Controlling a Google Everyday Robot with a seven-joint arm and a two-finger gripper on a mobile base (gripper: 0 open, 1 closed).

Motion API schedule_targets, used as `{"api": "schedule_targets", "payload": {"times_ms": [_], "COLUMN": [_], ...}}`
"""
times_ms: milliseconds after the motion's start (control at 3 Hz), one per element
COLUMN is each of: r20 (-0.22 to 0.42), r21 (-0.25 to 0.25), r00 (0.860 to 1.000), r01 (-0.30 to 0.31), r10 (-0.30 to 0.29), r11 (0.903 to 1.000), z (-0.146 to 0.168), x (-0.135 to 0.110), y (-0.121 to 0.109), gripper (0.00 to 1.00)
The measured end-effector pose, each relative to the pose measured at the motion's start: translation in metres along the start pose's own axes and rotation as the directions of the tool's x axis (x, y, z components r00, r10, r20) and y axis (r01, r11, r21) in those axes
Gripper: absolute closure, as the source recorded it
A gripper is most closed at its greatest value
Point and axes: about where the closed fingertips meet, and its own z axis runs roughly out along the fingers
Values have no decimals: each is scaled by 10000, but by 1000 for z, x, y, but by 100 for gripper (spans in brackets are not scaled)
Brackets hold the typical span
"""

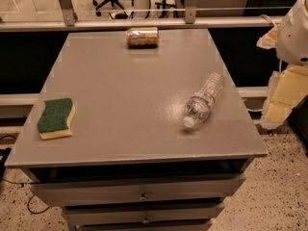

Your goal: Move sponge near water bottle

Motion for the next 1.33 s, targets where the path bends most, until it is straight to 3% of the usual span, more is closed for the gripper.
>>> {"api": "schedule_targets", "payload": {"times_ms": [333, 667, 1000, 1333], "r20": [1, 741, 2001, 2780], "r21": [2, -98, -628, -927], "r00": [10000, 9967, 9638, 9227], "r01": [0, 352, 1921, 3026], "r10": [0, -344, -1762, -2672], "r11": [10000, 9993, 9794, 9486], "z": [0, 11, 44, 55], "x": [0, -34, -124, -182], "y": [0, 0, 8, 17], "gripper": [0, 0, 0, 0]}}
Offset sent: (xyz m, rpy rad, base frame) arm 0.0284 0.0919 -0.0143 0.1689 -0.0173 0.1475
